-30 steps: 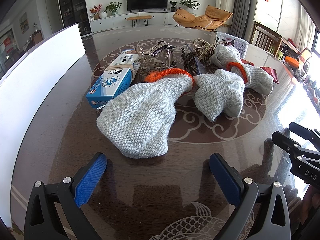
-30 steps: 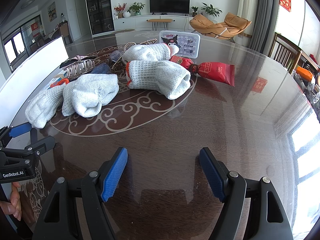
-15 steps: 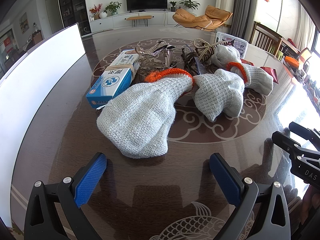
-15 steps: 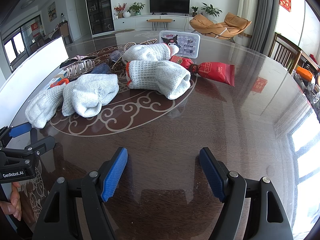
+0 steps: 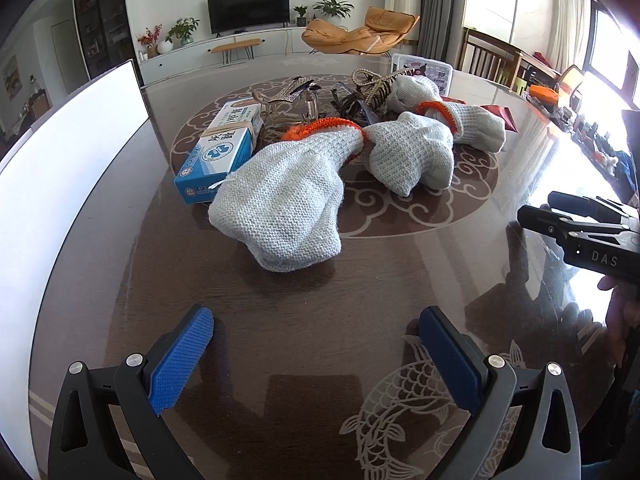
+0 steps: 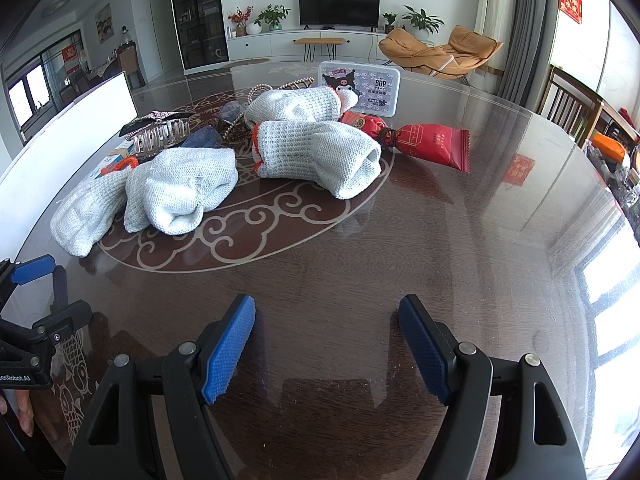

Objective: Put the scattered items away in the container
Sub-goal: 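Lower the left gripper onto the white orange-cuffed knit glove and close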

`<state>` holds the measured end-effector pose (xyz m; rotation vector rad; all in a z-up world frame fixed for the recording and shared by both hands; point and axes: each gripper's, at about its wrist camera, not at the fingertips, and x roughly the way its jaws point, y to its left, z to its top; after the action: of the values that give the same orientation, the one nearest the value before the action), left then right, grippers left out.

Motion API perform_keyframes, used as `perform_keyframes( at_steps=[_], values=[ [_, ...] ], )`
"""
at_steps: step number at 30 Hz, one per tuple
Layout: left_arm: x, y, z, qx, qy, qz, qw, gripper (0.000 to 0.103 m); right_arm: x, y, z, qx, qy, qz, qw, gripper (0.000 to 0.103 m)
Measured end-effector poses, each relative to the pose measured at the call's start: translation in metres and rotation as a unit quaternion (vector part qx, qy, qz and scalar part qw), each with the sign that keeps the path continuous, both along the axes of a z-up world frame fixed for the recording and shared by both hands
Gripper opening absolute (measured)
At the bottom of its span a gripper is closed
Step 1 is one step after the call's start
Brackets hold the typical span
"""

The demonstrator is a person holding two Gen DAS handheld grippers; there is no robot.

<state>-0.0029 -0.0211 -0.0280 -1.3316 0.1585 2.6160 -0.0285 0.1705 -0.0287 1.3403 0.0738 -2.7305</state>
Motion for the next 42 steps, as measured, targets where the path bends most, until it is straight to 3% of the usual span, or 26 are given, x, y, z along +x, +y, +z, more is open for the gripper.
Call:
perform_keyframes(
  at_steps=[3, 7, 12, 20, 42],
  values=[
    [-0.006, 0.001, 0.002, -0.006, -0.024, -0.018, 0.9995, 0.103, 0.000, 0.000, 0.000, 0.000, 0.000, 0.000, 1.000, 0.076],
    [-0.032, 0.005, 0.002, -0.013, -0.059, -0.004, 0.9982, 0.103, 0.000, 0.000, 0.000, -0.001, 0.000, 0.000, 1.000, 0.076],
    [-0.068, 0.014, 0.003, -0.016, -0.071, -0.001, 0.9973, 0.103, 0.000, 0.000, 0.000, -0.001, 0.000, 0.000, 1.000, 0.076],
    [-0.094, 0.021, 0.005, -0.018, -0.071, -0.026, 0.9970, 0.103, 0.000, 0.000, 0.000, -0.001, 0.000, 0.000, 1.000, 0.076],
    [-0.093, 0.020, 0.007, -0.016, -0.056, -0.046, 0.9972, 0.103, 0.000, 0.000, 0.000, -0.001, 0.000, 0.000, 1.000, 0.076]
  ],
)
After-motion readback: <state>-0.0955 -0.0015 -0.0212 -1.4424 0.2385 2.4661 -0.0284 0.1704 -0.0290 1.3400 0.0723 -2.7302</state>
